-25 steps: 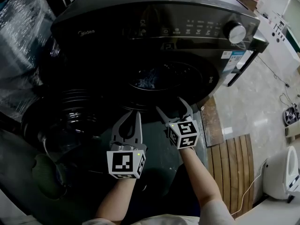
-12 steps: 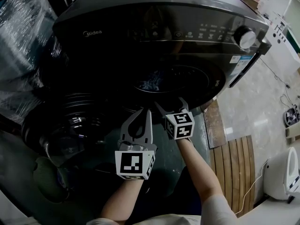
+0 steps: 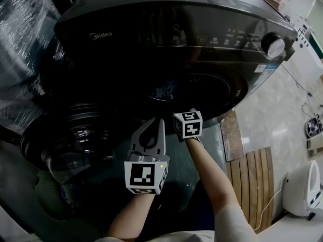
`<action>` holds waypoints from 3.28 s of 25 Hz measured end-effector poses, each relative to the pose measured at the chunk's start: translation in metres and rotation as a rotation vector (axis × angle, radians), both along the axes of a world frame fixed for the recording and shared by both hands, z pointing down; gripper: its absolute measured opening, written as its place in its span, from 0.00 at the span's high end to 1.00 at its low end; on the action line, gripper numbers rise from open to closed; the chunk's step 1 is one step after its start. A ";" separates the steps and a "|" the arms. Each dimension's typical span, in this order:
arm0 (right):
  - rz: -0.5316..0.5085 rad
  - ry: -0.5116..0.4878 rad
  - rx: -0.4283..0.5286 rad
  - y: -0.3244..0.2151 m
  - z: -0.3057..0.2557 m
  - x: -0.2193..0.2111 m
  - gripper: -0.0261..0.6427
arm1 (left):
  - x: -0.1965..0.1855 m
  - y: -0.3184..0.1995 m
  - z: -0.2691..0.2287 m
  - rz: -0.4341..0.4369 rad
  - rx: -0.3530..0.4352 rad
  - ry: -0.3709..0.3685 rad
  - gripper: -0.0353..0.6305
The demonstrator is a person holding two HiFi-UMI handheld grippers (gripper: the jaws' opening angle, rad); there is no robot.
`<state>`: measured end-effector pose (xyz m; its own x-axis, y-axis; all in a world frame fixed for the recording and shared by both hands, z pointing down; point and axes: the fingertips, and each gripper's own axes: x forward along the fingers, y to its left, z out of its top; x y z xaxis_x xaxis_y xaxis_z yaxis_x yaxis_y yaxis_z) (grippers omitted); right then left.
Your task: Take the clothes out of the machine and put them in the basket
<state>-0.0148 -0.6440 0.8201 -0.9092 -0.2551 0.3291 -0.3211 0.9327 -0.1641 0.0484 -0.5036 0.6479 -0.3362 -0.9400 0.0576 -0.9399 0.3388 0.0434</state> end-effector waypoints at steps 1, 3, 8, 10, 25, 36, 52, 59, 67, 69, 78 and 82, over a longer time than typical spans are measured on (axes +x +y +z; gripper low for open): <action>0.005 0.010 -0.006 -0.004 0.004 -0.004 0.44 | 0.000 -0.001 -0.001 0.002 0.002 -0.002 0.92; 0.015 0.029 -0.023 -0.011 0.012 -0.010 0.44 | -0.001 -0.001 -0.001 0.004 0.006 -0.005 0.91; 0.041 0.049 -0.071 -0.026 0.026 -0.028 0.44 | -0.004 -0.002 0.002 0.011 0.008 0.016 0.92; 0.061 0.053 -0.095 -0.030 0.032 -0.033 0.44 | -0.005 -0.002 0.002 0.011 0.007 0.015 0.92; 0.058 0.166 -0.106 -0.036 0.059 -0.055 0.44 | -0.004 -0.008 0.006 0.049 0.035 0.094 0.92; 0.045 0.165 -0.140 -0.034 0.061 -0.071 0.43 | -0.012 0.000 0.010 0.034 0.048 0.140 0.92; 0.082 0.259 -0.186 -0.039 0.078 -0.085 0.64 | -0.013 -0.003 0.014 0.052 0.044 0.167 0.92; 0.058 0.299 -0.164 -0.033 0.083 -0.080 0.88 | -0.012 -0.004 0.013 0.056 0.050 0.177 0.92; 0.059 0.254 -0.129 -0.031 0.072 -0.073 0.90 | -0.005 -0.004 0.011 0.059 0.052 0.171 0.92; 0.070 0.248 -0.122 -0.031 0.069 -0.068 0.91 | -0.004 -0.003 0.010 0.057 0.060 0.178 0.92; 0.098 0.182 -0.123 -0.028 0.048 -0.042 0.91 | 0.010 -0.002 0.010 0.066 0.068 0.214 0.92; 0.108 0.162 -0.113 -0.028 0.038 -0.025 0.91 | 0.018 0.000 0.009 0.063 0.062 0.211 0.92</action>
<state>-0.0400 -0.6723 0.8585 -0.8112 -0.3014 0.5011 -0.4491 0.8699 -0.2039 0.0667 -0.5034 0.6568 -0.2629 -0.9629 0.0617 -0.9270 0.2698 0.2607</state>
